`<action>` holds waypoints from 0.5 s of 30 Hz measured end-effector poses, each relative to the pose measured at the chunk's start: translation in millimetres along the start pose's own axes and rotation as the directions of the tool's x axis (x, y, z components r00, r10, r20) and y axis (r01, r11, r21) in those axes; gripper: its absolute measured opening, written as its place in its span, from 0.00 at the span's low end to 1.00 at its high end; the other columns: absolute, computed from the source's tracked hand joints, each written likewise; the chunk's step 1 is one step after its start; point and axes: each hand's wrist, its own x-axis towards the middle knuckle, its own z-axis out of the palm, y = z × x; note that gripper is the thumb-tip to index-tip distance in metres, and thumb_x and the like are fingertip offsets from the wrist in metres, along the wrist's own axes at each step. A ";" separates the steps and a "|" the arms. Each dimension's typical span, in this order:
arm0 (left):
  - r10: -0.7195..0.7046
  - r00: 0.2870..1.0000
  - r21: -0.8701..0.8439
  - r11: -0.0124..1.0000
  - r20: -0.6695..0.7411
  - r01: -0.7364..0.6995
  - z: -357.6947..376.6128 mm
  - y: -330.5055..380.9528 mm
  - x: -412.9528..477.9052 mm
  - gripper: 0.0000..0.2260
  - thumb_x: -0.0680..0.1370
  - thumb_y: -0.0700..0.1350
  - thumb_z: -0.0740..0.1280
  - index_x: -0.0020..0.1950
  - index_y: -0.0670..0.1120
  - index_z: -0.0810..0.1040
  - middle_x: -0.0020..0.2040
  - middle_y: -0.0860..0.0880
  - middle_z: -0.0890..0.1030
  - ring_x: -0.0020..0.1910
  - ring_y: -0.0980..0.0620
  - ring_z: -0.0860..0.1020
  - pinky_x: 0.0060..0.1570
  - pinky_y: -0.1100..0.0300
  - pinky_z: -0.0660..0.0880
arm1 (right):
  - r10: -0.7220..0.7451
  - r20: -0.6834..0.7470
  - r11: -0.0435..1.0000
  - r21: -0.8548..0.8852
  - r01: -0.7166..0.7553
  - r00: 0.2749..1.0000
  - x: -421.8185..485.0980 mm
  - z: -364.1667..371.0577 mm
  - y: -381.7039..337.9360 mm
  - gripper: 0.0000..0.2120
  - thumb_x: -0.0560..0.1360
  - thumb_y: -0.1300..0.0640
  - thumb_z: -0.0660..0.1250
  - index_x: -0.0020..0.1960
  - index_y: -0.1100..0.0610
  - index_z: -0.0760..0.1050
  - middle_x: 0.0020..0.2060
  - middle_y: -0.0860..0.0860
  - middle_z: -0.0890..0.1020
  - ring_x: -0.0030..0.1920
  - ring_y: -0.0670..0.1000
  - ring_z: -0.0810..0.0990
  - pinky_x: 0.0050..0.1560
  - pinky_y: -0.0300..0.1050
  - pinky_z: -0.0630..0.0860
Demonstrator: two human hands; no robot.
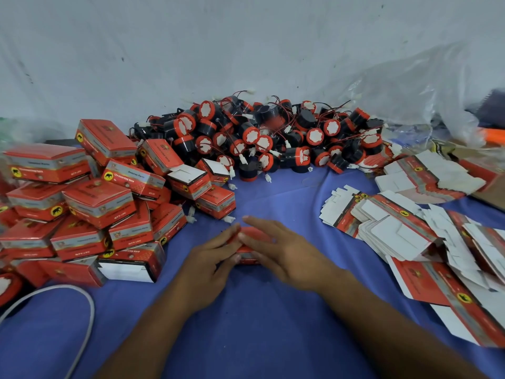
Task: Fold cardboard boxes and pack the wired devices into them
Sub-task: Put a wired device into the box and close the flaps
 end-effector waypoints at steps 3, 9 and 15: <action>-0.034 0.997 0.010 0.999 -0.074 0.035 2.1 -1.3 -0.9 0.21 0.79 0.36 0.68 0.71 0.45 0.72 0.73 0.54 0.68 0.73 0.56 0.68 0.70 0.64 0.67 | 0.012 -0.151 0.999 0.042 -0.005 0.989 0.1 4.7 -0.2 0.12 0.79 0.59 0.69 0.61 0.63 0.82 0.70 0.60 0.75 0.65 0.59 0.79 0.61 0.56 0.78; -0.071 0.997 0.027 0.997 -0.023 0.072 -2.7 -1.4 0.7 0.22 0.77 0.36 0.70 0.71 0.43 0.74 0.75 0.51 0.68 0.75 0.53 0.66 0.73 0.57 0.66 | 0.069 -0.012 0.989 0.134 -0.067 0.998 -4.5 10.5 9.6 0.19 0.79 0.58 0.69 0.69 0.58 0.76 0.75 0.61 0.66 0.76 0.59 0.66 0.75 0.54 0.65; -0.265 0.950 -0.195 0.953 -0.167 0.232 -7.8 0.6 4.0 0.12 0.80 0.38 0.66 0.63 0.47 0.80 0.62 0.53 0.81 0.63 0.56 0.77 0.60 0.67 0.73 | 0.081 -0.005 0.983 0.166 -0.079 0.997 -1.1 11.5 7.5 0.31 0.75 0.48 0.74 0.74 0.56 0.69 0.71 0.53 0.72 0.68 0.50 0.73 0.67 0.43 0.72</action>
